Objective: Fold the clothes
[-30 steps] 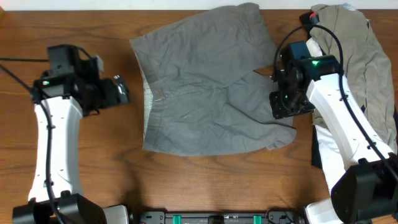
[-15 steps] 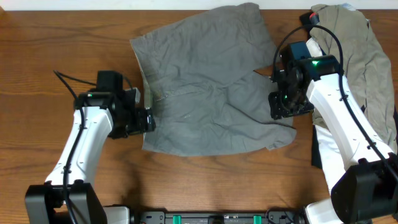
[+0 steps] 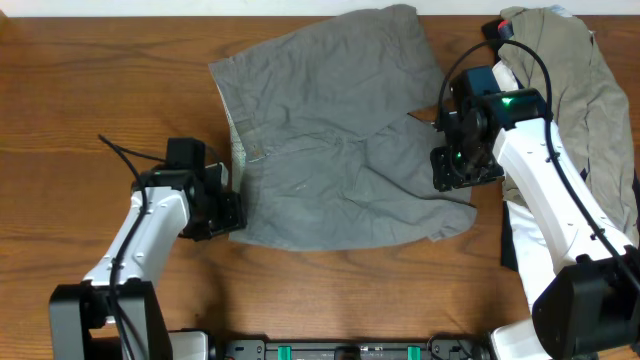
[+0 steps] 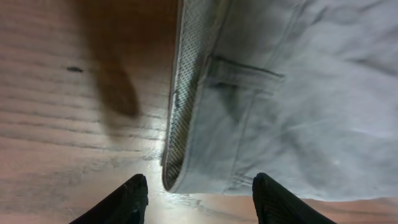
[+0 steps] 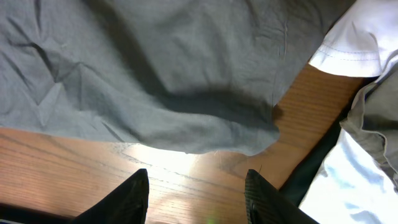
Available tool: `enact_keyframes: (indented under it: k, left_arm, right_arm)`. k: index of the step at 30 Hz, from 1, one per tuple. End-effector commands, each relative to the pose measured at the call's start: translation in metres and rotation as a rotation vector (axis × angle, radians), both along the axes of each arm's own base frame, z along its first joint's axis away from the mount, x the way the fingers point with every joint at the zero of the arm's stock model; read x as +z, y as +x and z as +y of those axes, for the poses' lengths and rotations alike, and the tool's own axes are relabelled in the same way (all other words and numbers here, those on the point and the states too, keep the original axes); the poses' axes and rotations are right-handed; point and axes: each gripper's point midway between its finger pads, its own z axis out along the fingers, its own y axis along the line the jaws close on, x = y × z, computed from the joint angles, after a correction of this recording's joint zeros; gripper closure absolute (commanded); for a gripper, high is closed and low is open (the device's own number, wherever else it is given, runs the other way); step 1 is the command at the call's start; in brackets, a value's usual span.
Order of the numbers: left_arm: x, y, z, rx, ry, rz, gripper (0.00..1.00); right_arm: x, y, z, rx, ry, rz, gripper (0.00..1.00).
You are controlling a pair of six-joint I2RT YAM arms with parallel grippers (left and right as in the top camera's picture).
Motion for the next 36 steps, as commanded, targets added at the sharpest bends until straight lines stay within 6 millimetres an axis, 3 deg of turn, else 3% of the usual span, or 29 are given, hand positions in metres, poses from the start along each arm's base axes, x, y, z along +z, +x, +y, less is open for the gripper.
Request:
enact_keyframes:
  k: [1,18,21,24,25,31,36]
  left_arm:
    - [-0.010,-0.009,0.002,0.010,0.014,0.042,0.44]
    - [-0.038,-0.012,-0.006,0.023,-0.033,0.132,0.44]
    - [-0.036,-0.004,-0.017,0.019,-0.100,0.102,0.60]
    - [-0.034,0.002,-0.023,0.014,-0.130,0.074,0.90]
    - [-0.034,0.003,-0.023,0.014,-0.130,0.069,0.94]
    - [-0.027,0.022,-0.017,0.031,-0.129,0.010,0.94]
    - [-0.008,0.057,0.007,0.147,-0.131,-0.077,0.94]
  right_arm:
    - [0.006,0.004,0.001,-0.012,0.012,-0.021,0.52]
    - [0.006,0.004,0.001,-0.020,0.013,-0.020,0.51]
    - [0.006,0.003,0.006,-0.027,0.045,-0.013,0.51]
    - [0.007,0.001,0.014,-0.072,0.094,0.004,0.54]
    - [0.007,-0.001,0.016,-0.096,0.107,0.013,0.56]
    - [0.009,-0.006,0.022,-0.269,0.140,0.058,0.59]
    - [0.009,-0.008,0.036,-0.314,0.220,0.095,0.58]
